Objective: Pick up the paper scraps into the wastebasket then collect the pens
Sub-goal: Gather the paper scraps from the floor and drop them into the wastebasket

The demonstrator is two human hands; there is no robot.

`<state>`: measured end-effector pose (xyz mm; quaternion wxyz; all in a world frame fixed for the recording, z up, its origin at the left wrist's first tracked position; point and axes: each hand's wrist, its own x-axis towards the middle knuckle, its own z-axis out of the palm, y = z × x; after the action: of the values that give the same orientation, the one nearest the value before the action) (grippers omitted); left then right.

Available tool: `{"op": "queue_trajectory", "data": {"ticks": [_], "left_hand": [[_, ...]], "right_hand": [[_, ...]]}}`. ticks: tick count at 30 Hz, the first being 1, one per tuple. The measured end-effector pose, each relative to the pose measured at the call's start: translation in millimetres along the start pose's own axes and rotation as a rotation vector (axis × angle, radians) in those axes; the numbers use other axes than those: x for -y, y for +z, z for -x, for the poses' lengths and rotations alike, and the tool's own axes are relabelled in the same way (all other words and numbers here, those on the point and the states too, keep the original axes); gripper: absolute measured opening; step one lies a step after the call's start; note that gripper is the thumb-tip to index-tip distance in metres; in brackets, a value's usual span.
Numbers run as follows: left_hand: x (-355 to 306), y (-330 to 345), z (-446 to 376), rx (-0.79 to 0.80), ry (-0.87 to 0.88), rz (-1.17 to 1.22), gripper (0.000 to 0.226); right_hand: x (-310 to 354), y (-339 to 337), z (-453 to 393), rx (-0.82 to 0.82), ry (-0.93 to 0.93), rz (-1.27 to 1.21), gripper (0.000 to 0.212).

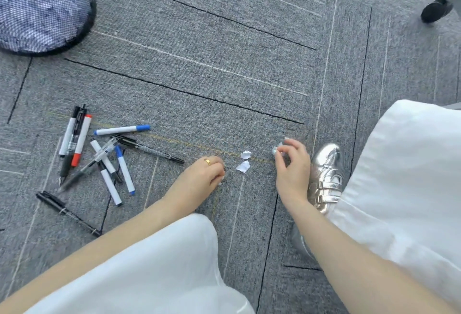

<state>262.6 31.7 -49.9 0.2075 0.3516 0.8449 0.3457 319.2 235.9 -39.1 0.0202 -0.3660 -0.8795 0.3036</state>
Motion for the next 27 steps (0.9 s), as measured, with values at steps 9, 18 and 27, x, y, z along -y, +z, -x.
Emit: {"op": "queue_trajectory", "data": {"ticks": [9,18,27], "left_hand": [[32,-11,19,0.102,0.532,-0.405,0.026],[36,-7,24,0.100,0.467,-0.432,0.034],[19,-9,4,0.171,0.449,-0.394,0.014]], "right_hand": [[4,-9,3,0.113,-0.126,0.024,0.008],[21,8,36,0.245,-0.266,-0.113,0.007],[22,15,32,0.343,-0.272,0.002,0.026]]}}
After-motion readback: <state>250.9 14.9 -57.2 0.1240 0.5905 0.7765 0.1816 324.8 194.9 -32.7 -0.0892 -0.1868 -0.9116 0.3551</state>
